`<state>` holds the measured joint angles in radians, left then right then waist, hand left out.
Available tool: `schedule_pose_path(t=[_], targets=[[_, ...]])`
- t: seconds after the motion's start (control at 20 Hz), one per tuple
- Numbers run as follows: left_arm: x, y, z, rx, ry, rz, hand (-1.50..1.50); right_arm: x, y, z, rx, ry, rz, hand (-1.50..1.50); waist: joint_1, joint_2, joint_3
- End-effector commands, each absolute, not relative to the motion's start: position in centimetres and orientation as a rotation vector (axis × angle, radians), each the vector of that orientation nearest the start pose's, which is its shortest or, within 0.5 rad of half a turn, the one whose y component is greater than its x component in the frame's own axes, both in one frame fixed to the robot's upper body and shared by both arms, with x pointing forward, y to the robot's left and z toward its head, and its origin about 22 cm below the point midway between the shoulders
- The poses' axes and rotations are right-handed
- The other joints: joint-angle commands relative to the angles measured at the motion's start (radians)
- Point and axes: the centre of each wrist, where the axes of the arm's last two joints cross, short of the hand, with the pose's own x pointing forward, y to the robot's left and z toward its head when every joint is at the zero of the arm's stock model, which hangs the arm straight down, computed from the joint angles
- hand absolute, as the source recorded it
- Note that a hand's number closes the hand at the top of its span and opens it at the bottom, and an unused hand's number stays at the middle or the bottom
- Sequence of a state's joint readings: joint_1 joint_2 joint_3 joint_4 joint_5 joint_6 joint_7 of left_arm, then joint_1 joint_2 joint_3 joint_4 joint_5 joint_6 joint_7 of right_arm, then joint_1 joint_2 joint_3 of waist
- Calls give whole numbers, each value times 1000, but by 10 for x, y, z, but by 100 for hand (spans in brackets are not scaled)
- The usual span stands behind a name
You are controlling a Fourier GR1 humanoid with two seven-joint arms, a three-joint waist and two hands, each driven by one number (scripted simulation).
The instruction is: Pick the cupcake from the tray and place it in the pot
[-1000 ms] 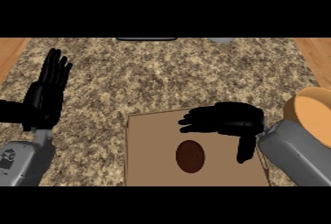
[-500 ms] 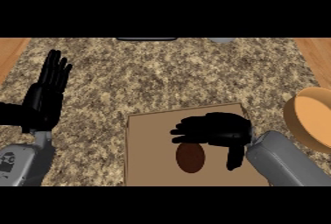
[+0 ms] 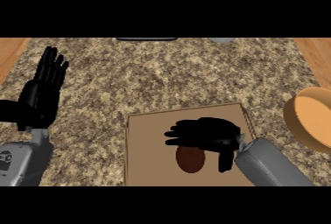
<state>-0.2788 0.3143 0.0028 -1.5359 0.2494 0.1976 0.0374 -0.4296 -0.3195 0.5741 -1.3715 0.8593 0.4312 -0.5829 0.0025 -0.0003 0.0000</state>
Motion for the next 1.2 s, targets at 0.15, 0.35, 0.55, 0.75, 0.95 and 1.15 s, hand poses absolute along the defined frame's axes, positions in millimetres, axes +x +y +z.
schedule_pose_path(t=[0.15, 0.35, 0.55, 0.75, 0.95, 1.15], targets=[[306, 251, 62, 115, -1788, 52, 0, 284, -131, -1, 155, -1627, 2010, -150, -2, 2, 0], [303, 281, 72, 117, -1765, 51, 0, 302, -121, -13, 179, -1632, 2014, -150, 2, 1, 0], [307, 280, 90, 103, -1750, 55, 0, 288, -110, -9, 221, -1647, 1999, -150, -1, 0, 0], [294, 274, 86, 108, -1780, 54, 0, 283, -102, -27, 288, -1658, 2077, 150, 5, 0, 0], [296, 268, 65, 97, -1752, 45, 0, 280, -101, -20, 339, -1773, 2113, 150, 0, 0, 0], [306, 269, 73, 119, -1747, 41, 0, 254, -93, -31, 332, -1799, 2126, 150, -5, 0, 0]])
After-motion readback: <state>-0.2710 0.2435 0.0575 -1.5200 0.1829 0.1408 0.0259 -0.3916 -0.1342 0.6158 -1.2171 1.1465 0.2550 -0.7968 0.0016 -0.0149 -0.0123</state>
